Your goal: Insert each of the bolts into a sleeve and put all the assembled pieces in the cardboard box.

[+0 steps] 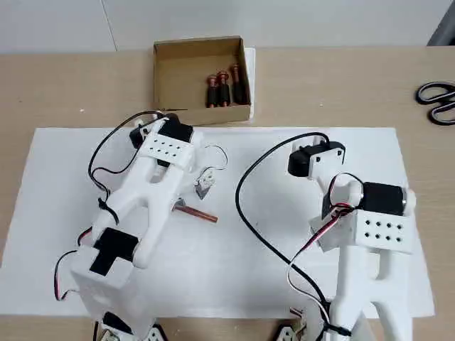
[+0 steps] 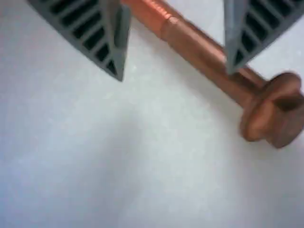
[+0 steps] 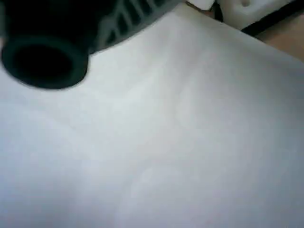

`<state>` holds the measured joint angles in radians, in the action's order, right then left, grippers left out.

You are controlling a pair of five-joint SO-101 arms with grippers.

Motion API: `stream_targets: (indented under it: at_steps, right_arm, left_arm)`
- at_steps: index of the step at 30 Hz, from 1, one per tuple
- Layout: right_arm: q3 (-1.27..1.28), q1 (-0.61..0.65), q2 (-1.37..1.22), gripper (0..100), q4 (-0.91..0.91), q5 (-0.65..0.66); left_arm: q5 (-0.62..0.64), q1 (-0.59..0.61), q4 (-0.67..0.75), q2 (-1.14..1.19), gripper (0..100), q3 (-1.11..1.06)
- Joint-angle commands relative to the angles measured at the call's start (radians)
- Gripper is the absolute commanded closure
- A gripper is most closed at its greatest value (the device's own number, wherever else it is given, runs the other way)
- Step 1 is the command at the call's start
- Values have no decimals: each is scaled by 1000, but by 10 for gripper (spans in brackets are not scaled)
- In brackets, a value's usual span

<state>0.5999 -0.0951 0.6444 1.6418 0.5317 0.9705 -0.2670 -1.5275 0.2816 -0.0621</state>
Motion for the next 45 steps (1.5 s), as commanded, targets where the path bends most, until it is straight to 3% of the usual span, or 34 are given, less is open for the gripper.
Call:
stream_targets:
  at_steps: [1, 14, 22, 40, 45]
  right_arm:
    - [-11, -4, 25, 995, 7, 8]
    - [-9, 51, 25, 995, 5, 0]
    - [-9, 45, 25, 995, 5, 2]
    - [-9, 50, 25, 995, 5, 2]
    - [-9, 50, 25, 995, 5, 2]
  left_arm:
    - [3, 3, 5, -8, 863, -2]
    - [3, 5, 3, -9, 863, -84]
    - [3, 74, 126, -8, 863, -153]
    - [3, 95, 130, -9, 863, -193]
    - [3, 97, 149, -9, 962, -196]
